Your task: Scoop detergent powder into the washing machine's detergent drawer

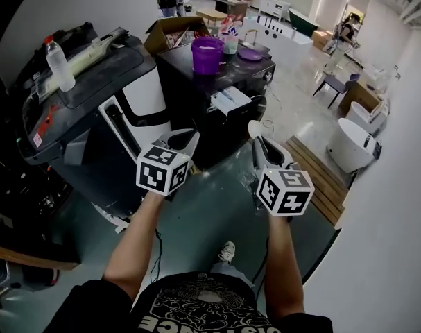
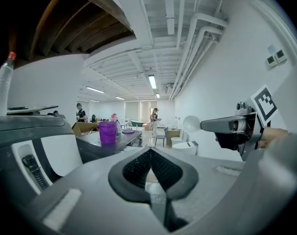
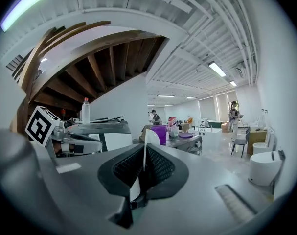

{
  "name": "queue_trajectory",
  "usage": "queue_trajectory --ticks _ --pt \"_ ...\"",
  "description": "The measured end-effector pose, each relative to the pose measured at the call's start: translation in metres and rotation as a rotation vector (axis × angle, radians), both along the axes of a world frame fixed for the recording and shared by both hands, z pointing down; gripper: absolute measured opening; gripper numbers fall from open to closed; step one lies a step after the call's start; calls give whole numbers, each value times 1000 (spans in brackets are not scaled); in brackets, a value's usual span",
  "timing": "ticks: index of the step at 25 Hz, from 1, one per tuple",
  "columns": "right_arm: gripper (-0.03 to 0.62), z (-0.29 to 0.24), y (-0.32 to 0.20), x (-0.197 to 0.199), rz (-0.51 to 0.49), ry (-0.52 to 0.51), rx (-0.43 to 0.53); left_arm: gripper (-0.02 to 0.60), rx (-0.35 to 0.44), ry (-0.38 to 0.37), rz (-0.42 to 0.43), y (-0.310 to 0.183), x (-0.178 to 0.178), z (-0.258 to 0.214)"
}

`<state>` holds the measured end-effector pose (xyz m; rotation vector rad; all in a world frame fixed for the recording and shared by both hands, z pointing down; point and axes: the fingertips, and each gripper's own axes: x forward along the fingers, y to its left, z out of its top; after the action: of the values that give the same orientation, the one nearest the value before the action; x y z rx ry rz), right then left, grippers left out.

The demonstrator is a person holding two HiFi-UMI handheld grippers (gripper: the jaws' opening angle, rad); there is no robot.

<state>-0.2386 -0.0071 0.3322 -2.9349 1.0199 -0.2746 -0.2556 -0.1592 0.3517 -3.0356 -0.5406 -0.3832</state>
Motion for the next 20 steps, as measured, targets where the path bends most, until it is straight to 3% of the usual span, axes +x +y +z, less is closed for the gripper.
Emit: queue_trajectory --ticks 11,20 --pt "37 -4 30 112 -83 -18 -15 0 -22 -7 -88 30 103 -12" --pt "37 1 38 174 -153 -28 -18 0 3 -10 -155 40 158 -15"
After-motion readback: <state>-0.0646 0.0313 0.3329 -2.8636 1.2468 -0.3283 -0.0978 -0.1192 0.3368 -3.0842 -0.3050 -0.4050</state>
